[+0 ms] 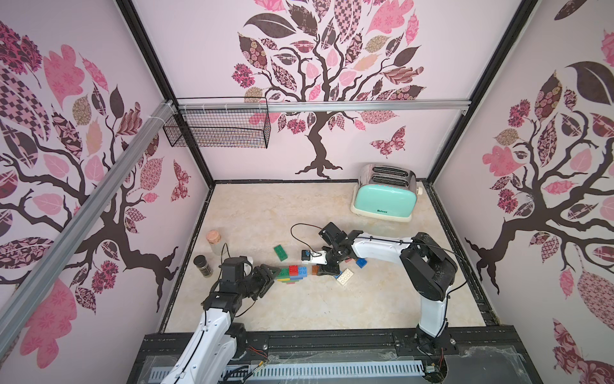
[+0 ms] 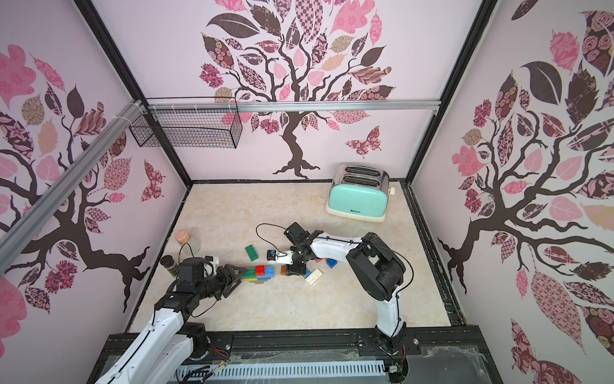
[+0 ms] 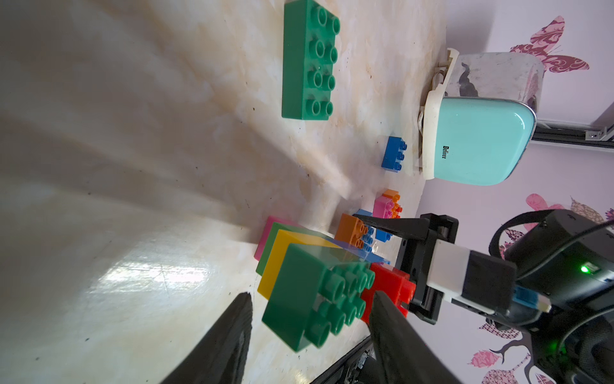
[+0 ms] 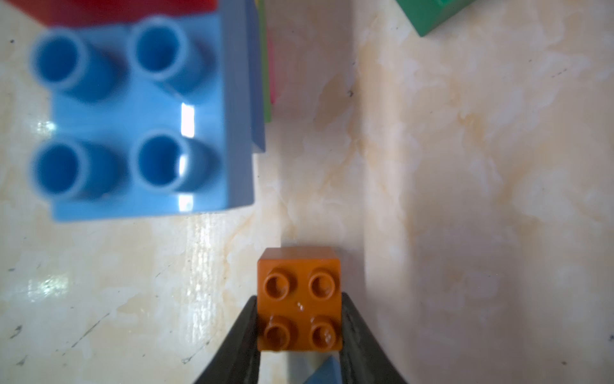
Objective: Assemble a heart with lego
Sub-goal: Pick up the lego brick from the center of the board.
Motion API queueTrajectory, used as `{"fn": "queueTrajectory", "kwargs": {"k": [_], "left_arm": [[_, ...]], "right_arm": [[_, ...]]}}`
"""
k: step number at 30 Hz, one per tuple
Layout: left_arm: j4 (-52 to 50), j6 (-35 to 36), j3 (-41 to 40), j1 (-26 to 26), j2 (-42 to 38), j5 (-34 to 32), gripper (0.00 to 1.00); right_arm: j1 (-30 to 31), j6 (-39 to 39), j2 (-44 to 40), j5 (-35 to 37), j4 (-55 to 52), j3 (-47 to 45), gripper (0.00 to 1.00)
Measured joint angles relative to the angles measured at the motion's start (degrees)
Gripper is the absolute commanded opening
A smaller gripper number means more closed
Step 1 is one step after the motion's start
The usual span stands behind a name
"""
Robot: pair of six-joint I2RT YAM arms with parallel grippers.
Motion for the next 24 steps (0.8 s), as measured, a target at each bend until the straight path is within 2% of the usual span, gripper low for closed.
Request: {"fn": "queueTrajectory", "kwargs": {"k": [10, 24], "left_arm": [[0.0, 0.0, 0.0, 0.0, -0.2, -0.2, 0.60], [0.0, 0.0, 0.0, 0.0, -0.4, -0.2, 0.60]], "right_arm": [[0.0, 1.7, 2.0, 1.6, 0.9, 1.1, 0.55], [0.0, 1.8, 2.0, -0.1, 0.8, 1.8, 0.54]]}}
